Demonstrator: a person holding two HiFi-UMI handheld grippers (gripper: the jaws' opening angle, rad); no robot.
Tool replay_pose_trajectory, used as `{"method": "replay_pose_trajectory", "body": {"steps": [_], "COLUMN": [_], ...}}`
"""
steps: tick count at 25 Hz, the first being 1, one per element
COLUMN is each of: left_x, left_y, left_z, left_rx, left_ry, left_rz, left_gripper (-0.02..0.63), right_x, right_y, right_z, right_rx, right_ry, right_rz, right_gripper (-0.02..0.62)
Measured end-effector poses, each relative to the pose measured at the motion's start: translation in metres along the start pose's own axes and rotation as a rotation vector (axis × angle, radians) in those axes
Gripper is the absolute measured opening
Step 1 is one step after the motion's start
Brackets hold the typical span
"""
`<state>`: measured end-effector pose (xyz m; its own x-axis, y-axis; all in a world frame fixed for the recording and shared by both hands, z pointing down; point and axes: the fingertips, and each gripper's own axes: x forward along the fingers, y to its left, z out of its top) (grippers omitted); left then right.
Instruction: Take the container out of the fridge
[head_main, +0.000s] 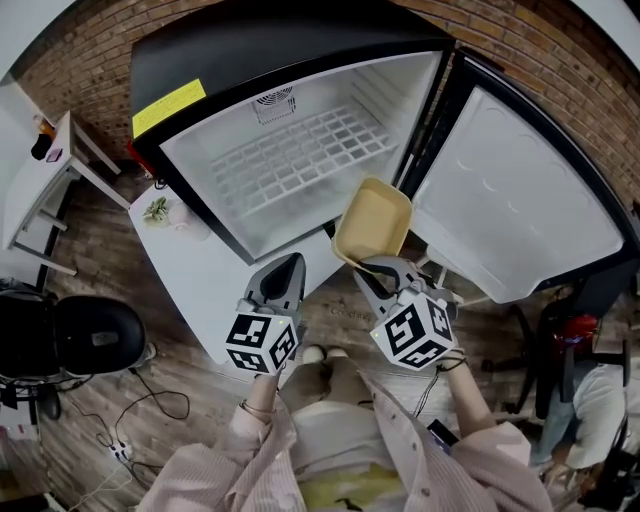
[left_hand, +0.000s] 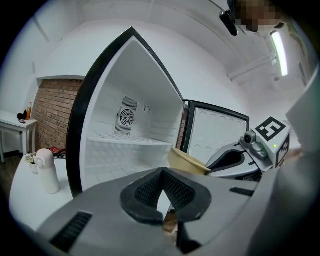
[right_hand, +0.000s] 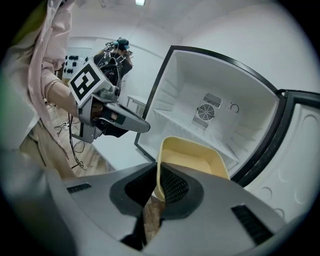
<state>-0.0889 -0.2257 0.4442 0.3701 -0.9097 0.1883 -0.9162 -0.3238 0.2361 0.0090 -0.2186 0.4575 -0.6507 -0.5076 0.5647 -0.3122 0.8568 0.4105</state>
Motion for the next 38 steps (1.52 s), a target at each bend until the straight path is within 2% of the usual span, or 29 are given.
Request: {"method": "replay_pose_trajectory", "body": {"steps": [16, 38], "left_x": [-0.004, -0.006], "left_y": [0.001, 0.005], "left_z": [-0.007, -0.001], "left_rx": [-0.003, 0.01], "left_ry": [0.011, -0.005], "left_rz": [0.049, 0.071], "left_gripper": [-0.008, -0.008], "right_x": [0.007, 0.011], "right_y": [0.021, 0.019], "right_z": [-0.015, -0.011], "right_rx": [-0.015, -0.042], "right_ry": [0.024, 0.01], "right_rz": [0.1, 0.119], "right_gripper": [0.021, 0.021]}}
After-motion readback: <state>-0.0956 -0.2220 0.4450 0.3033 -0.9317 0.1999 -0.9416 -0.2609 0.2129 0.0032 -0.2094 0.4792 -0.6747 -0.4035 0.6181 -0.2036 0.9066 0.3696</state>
